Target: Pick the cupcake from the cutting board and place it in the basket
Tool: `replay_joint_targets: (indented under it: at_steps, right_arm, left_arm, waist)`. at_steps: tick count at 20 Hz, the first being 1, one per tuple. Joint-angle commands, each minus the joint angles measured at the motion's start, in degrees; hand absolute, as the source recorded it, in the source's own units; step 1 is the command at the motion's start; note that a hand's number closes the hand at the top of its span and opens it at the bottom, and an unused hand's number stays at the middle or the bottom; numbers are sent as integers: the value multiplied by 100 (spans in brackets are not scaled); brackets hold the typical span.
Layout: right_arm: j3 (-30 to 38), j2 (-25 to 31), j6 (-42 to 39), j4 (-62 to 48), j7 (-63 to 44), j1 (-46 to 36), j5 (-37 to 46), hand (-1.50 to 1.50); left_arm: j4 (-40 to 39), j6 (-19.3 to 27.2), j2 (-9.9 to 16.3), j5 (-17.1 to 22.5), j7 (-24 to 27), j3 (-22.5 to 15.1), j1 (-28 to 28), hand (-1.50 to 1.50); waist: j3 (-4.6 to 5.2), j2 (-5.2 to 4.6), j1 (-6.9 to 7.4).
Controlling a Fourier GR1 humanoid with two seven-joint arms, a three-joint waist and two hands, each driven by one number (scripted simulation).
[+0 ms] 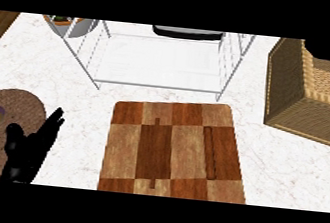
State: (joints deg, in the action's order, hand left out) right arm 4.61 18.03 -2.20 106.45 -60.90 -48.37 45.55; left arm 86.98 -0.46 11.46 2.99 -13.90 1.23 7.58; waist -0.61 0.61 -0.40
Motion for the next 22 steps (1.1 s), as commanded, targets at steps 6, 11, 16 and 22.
replay_joint_targets:
  at_steps: [6, 11, 16, 22]
  right_arm:
    - [988, 985, -521, -1557, 695, -299, -651, 150]
    - [1012, 821, 13, -1876, 1303, 180, -578, 150]
    - [1522, 977, 225, -2627, 1965, 145, -1021, 150]
    - [1996, 575, 1042, -3212, 2769, 594, -1412, 150]
  left_arm:
    - [-180, -126, 63, 48, -448, 20, 76, 0]
    - [-340, -3, -142, -198, -267, -168, 143, 0]
    - [-318, -7, -143, -93, -377, -42, -33, 0]
    - [-233, -216, 60, 26, -533, 90, -40, 0]
  waist:
    - [61, -87, 111]
    - [60, -81, 84]
    - [57, -86, 101]
    - [54, -86, 107]
